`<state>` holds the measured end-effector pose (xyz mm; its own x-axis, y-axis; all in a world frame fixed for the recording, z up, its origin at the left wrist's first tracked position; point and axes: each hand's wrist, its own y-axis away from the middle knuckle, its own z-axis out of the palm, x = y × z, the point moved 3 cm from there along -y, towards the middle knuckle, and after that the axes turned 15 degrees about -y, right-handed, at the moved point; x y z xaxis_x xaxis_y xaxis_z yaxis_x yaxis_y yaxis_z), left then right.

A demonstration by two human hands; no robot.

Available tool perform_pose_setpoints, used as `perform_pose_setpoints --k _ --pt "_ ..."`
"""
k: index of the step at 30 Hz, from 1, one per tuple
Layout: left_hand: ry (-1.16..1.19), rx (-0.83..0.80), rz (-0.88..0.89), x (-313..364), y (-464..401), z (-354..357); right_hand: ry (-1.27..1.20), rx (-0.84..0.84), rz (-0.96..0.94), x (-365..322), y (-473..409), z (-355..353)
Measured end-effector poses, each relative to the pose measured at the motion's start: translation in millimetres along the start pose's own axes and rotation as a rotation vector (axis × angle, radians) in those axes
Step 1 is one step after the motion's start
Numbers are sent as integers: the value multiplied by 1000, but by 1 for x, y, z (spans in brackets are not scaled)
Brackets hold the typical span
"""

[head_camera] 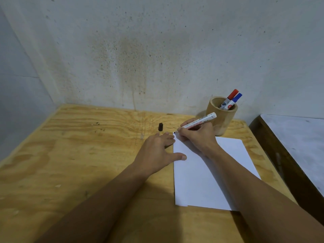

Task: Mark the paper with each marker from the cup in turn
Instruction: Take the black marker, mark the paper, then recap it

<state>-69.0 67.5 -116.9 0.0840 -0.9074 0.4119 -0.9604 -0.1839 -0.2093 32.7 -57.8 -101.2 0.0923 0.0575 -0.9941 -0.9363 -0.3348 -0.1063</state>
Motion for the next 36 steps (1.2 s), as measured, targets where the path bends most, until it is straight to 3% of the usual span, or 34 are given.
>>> perform_pose_setpoints --k 23,25,29,34,36 --pt "-20 -24 -41 -3 -1 2 50 -5 -35 0 -1 -2" --pt "47 37 -48 1 1 -4 -9 33 -36 -2 0 -4" --pt "102 390 -156 -5 -7 -27 -239 81 32 -5 1 -6" --pt "49 181 -261 -20 -42 -23 -353 68 77 -13 4 -3" --pt "42 178 -270 -21 -46 -23 -398 84 76 -17 5 -3"
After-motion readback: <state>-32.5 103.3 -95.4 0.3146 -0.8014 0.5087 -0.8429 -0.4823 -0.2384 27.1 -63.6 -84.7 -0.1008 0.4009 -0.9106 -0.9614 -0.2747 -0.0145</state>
